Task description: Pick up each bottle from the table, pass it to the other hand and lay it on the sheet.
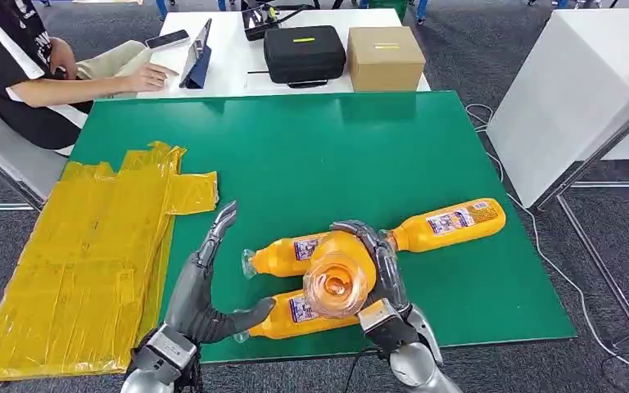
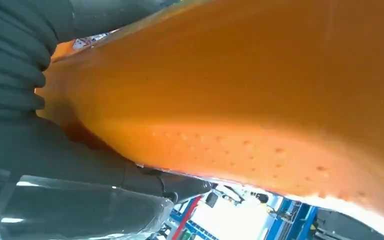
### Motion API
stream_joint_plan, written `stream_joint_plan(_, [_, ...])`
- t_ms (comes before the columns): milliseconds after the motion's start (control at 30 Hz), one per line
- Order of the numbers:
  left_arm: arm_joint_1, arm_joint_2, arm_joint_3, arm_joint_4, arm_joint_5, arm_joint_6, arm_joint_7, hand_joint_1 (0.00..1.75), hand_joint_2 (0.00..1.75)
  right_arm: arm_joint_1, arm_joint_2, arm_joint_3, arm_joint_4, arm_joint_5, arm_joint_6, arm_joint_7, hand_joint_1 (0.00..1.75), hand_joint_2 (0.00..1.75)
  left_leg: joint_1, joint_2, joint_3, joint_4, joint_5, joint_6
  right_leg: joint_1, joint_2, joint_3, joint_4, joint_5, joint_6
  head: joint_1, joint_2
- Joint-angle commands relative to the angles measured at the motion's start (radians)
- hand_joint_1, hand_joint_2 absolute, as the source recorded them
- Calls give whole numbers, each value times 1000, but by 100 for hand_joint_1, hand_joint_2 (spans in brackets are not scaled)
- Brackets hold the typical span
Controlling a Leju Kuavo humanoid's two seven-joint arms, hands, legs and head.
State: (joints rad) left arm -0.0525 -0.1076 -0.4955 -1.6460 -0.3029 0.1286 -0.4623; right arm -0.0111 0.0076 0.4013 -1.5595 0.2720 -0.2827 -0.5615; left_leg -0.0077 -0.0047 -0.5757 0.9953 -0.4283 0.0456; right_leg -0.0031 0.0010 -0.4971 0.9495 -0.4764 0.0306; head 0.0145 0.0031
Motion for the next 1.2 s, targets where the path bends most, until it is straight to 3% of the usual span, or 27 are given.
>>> stream_joint_plan(33, [-69,13,-94,71,-6,-28,44,0,175,-61,55,69,44,-74,71,-26,175,175,0,1,1,0,0,-3,0,1,1,0,0,-1,0,0])
stream_joint_plan(467, [-74,-4,-135,90,27,-23,77,0,175,-204,172,129,320,-110,211,47,175,175,1,4,3,-2,0,-3,0,3,2,-2,1,-1,0,0])
stream_joint_plan(667, [-74,-2,-130,83,39,-21,84,0,175,-221,179,138,372,-117,229,47,175,175,1,3,4,-2,0,-4,0,2,3,-2,0,-1,0,0])
stream_joint_plan(867, [-63,10,-104,29,57,-13,95,0,175,-282,208,171,499,-80,204,62,175,175,0,4,2,-1,0,-2,0,3,1,-1,0,-1,0,0])
stream_joint_plan(1133, [-63,11,-100,25,62,-13,99,0,175,-290,209,179,517,-72,190,65,175,175,1,5,3,-1,-1,-3,0,4,1,-1,0,-1,0,0])
stream_joint_plan(1200, [-104,-10,-101,75,103,-48,103,0,175,-337,227,232,655,-44,152,69,175,175,1,2,2,-1,0,-3,0,2,1,-1,0,-1,0,0])
